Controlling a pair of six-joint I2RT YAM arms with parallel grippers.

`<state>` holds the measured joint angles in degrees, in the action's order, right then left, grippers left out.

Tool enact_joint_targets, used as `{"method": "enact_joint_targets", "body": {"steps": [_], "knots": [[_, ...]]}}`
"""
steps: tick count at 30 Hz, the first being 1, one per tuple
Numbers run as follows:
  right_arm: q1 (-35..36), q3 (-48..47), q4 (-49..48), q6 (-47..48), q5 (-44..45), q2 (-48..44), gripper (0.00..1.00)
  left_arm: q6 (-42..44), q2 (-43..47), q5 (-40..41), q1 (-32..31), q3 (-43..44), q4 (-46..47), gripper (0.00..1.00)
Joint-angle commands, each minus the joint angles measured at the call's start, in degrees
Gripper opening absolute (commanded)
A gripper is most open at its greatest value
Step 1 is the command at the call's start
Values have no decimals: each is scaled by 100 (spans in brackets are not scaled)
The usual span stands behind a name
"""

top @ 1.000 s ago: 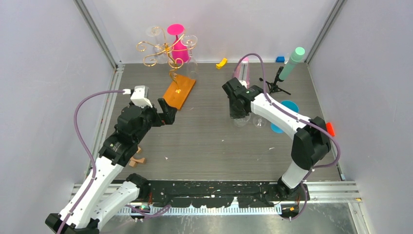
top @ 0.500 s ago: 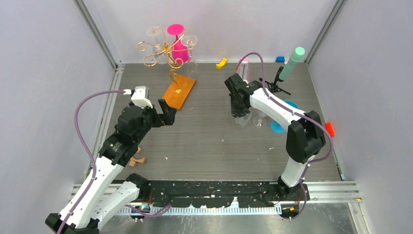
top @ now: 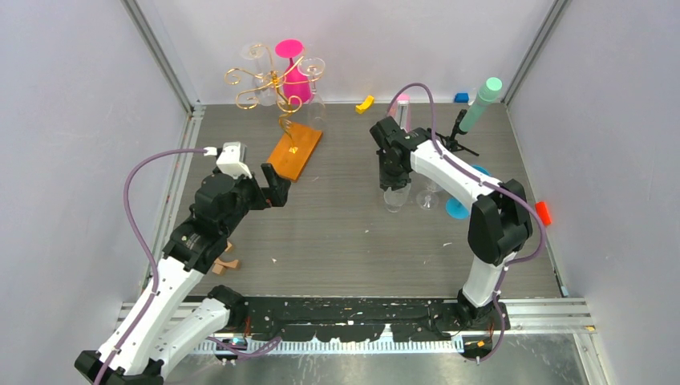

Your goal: Take the wine glass off the wine glass rack

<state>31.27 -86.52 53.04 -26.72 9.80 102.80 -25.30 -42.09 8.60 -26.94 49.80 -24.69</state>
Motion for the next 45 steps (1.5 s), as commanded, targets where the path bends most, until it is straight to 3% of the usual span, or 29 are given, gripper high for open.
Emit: {"method": "enact_joint_targets", "body": {"steps": [1, 10, 20, 26, 28, 34, 39, 45], "knots": [[-5, -317, -27, 85, 100, -275, 31, -44, -24, 90, -4, 314, 30, 99], [-4, -211, -240, 59, -219, -952, 34, -313, -362, 333, -4, 990, 146, 98], [1, 709, -1284, -519, -849, -2450, 38, -431, -2218, 334, 113, 3434, -267, 100], [-3, 1174, -1511, -831, -1241, -2966, 38, -961, -3422, -768, 864, 4643, -22, 100], [-3, 1305, -1587, -912, -1332, -3093, 38, -1374, -3874, -1210, 1070, 4931, 128, 96], [0, 1585, -1730, -1053, -1526, -3263, 38, -2346, -4997, -1799, 1208, 5783, 230, 68], [2, 1700, -1759, -1055, -1547, -3367, 38, -2980, -5630, -1763, 1208, 6086, 445, 62], [2, 1788, -1754, -1065, -1566, -3459, 37, -3283, -5752, -1489, 1209, 5953, 881, 56]]}}
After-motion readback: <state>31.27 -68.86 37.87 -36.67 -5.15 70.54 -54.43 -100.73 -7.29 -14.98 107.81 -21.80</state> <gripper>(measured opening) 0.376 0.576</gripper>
